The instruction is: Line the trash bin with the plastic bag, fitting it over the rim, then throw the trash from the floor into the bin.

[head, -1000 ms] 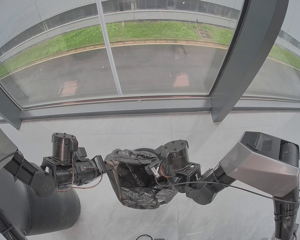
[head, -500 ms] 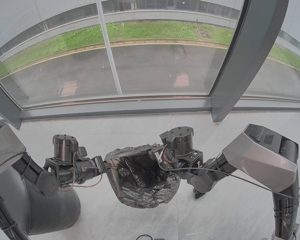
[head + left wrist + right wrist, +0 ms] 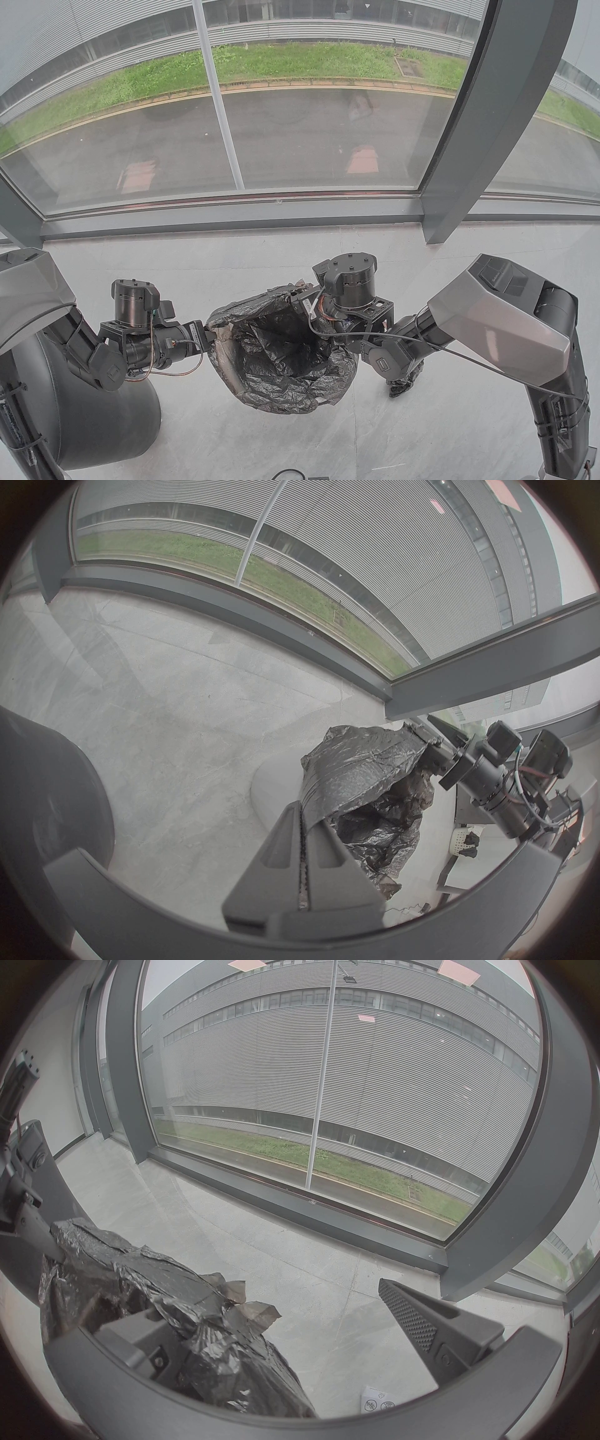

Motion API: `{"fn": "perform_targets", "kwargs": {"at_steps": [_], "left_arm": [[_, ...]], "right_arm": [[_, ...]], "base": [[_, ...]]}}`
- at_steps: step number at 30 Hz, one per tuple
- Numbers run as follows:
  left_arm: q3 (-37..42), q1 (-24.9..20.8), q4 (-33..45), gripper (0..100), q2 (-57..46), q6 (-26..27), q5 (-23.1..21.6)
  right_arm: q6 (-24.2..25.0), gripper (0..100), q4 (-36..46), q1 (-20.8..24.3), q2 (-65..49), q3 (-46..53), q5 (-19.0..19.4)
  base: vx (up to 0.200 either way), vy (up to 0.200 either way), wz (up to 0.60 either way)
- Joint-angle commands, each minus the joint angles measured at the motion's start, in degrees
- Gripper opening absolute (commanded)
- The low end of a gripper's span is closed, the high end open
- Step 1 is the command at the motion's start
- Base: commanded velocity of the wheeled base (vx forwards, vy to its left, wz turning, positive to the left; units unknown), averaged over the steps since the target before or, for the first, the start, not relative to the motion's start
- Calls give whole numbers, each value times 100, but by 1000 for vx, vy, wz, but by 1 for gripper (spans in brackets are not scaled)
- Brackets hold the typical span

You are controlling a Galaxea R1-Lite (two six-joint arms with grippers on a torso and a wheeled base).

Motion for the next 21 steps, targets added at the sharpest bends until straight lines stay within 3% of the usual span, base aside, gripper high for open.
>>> {"fn": "perform_targets", "kwargs": {"at_steps": [1,21], "left_arm": [[-111,11,-5,0,320,85,-1],[-823,20,-5,0,1094,331,-1]], "right_arm": [[-3,100,-3,-76,192,-199,-23],[-12,100,-3,-340,640,-726,48]], "base": [[0,0,0],[0,0,0]]}}
